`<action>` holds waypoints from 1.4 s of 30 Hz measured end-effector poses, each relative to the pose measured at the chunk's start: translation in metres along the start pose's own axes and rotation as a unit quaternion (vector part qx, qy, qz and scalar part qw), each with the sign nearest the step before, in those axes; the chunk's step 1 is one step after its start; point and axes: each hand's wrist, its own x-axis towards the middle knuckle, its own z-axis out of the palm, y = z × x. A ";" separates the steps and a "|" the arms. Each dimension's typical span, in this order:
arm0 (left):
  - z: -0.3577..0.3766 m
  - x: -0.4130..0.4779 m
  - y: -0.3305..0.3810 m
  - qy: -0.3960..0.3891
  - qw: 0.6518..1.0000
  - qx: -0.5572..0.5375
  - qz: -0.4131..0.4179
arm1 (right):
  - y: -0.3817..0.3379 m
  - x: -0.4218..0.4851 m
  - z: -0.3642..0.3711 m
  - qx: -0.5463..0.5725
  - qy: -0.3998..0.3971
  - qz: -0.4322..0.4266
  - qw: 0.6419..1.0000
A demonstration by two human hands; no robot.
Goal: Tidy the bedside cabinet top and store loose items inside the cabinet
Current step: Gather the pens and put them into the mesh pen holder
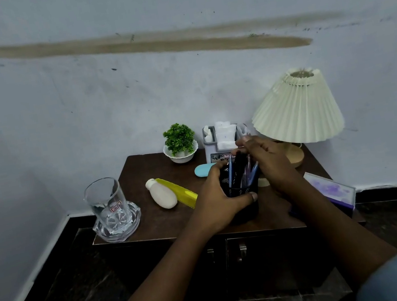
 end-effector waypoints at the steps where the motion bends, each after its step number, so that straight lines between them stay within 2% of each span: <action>1: -0.001 -0.001 0.000 0.005 1.000 0.004 0.000 | -0.002 0.000 -0.001 0.019 0.006 0.010 1.000; 2: -0.003 -0.001 0.001 0.013 1.000 0.009 0.000 | -0.003 0.000 -0.003 0.019 0.011 0.013 1.000; 6: -0.011 0.002 0.003 0.043 0.999 0.032 0.001 | -0.008 -0.003 -0.016 -0.121 -0.005 -0.038 0.992; 8: -0.014 0.004 0.002 0.052 0.998 0.036 -0.003 | -0.011 -0.005 -0.019 -0.151 -0.024 -0.056 0.987; 13: -0.013 0.003 0.001 0.045 0.998 0.047 -0.010 | -0.018 -0.007 -0.014 -0.238 -0.063 -0.101 0.964; 17: -0.013 0.003 0.001 0.043 0.998 0.044 -0.008 | -0.014 -0.005 -0.008 -0.313 -0.043 -0.134 0.939; 22: -0.015 0.005 -0.002 0.052 0.997 0.049 -0.005 | -0.009 -0.005 -0.008 -0.312 -0.055 -0.151 0.936; 29: -0.023 0.013 0.006 0.098 0.994 0.036 -0.006 | -0.002 -0.007 0.006 -0.218 0.007 -0.146 0.965; 33: -0.038 0.025 0.009 0.124 0.991 0.043 -0.005 | 0.004 -0.005 0.015 -0.183 0.010 -0.133 0.974; 39: -0.057 0.030 -0.002 0.135 0.990 0.044 -0.003 | 0.010 -0.002 0.026 -0.225 -0.110 -0.157 0.955; 42: -0.060 0.028 -0.005 0.127 0.991 0.037 -0.007 | 0.012 0.005 0.031 -0.240 -0.143 -0.156 0.947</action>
